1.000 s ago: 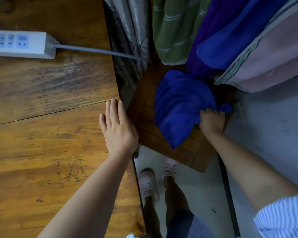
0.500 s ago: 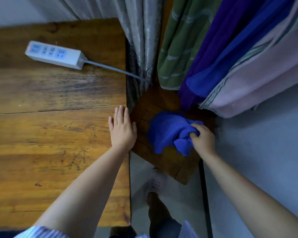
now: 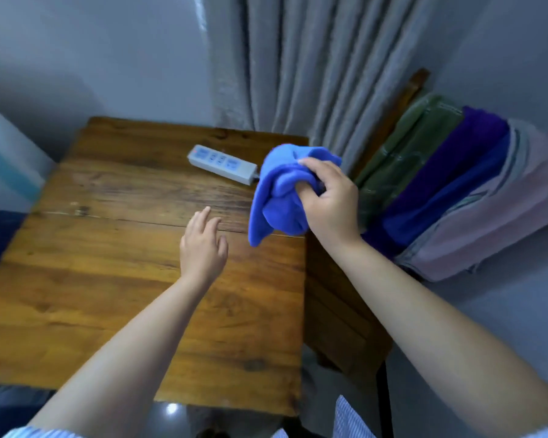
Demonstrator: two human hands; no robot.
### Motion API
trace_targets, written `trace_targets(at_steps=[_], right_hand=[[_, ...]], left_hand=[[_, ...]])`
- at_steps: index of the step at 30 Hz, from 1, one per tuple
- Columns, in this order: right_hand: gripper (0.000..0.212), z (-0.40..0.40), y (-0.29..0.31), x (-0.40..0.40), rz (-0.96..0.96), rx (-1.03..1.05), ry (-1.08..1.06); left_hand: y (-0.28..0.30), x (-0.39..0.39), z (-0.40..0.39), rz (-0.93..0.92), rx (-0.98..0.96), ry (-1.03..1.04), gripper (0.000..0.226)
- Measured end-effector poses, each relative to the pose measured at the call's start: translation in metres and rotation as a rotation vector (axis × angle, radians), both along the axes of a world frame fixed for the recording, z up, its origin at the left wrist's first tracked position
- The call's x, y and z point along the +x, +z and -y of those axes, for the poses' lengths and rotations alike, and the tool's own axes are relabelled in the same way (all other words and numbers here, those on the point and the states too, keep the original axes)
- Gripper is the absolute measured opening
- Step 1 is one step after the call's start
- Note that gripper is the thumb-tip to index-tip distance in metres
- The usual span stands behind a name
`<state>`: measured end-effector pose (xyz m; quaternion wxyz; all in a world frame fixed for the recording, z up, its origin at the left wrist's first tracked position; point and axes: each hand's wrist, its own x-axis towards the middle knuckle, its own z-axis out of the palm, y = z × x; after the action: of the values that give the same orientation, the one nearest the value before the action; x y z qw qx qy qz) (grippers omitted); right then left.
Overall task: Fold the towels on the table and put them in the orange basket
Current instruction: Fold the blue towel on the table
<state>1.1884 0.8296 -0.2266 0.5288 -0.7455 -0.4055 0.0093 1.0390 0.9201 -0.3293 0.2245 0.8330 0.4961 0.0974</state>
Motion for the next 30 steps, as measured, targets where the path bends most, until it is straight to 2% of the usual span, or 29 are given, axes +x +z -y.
trace_targets(at_steps=[2, 4, 6, 9, 13, 16, 19, 22, 24, 25, 27, 30], right_hand=[[0.027, -0.027, 0.006, -0.035, -0.025, 0.037, 0.051], [0.027, -0.049, -0.01, -0.066, 0.041, -0.012, 0.117], [0.031, -0.064, -0.045, -0.089, 0.102, -0.238, 0.212], [0.042, -0.062, -0.103, -0.115, 0.022, -0.765, 0.342], [0.037, -0.059, -0.147, -0.153, -0.007, -0.991, 0.372], [0.042, -0.065, -0.156, -0.165, 0.04, -1.014, 0.327], [0.047, -0.075, -0.163, -0.173, 0.17, -0.936, 0.2], [0.051, -0.084, -0.165, -0.171, 0.311, -1.048, 0.164], [0.04, -0.088, -0.165, -0.166, 0.358, -1.181, 0.155], [0.033, -0.089, -0.165, -0.162, 0.382, -1.199, 0.153], [0.024, -0.092, -0.162, -0.152, 0.382, -1.115, 0.159], [0.016, -0.082, -0.151, -0.14, 0.23, -1.01, 0.226]], left_hand=[[0.008, -0.036, -0.02, 0.031, 0.04, 0.052, 0.039], [0.011, -0.078, -0.038, 0.045, 0.065, 0.11, 0.038], [0.007, -0.118, -0.054, 0.035, 0.087, 0.123, 0.038], [-0.01, -0.167, -0.067, -0.043, 0.05, 0.132, 0.041], [-0.044, -0.215, -0.076, -0.126, -0.049, 0.113, 0.044], [-0.062, -0.226, -0.079, -0.19, -0.057, 0.048, 0.049], [-0.079, -0.223, -0.086, -0.205, -0.057, -0.035, 0.054], [-0.089, -0.206, -0.09, -0.06, 0.045, -0.133, 0.046], [-0.094, -0.192, -0.089, 0.088, 0.176, -0.195, 0.028], [-0.094, -0.184, -0.087, 0.133, 0.194, -0.229, 0.028], [-0.094, -0.17, -0.08, 0.167, 0.229, -0.271, 0.036], [-0.099, -0.155, -0.07, 0.15, 0.177, -0.314, 0.036]])
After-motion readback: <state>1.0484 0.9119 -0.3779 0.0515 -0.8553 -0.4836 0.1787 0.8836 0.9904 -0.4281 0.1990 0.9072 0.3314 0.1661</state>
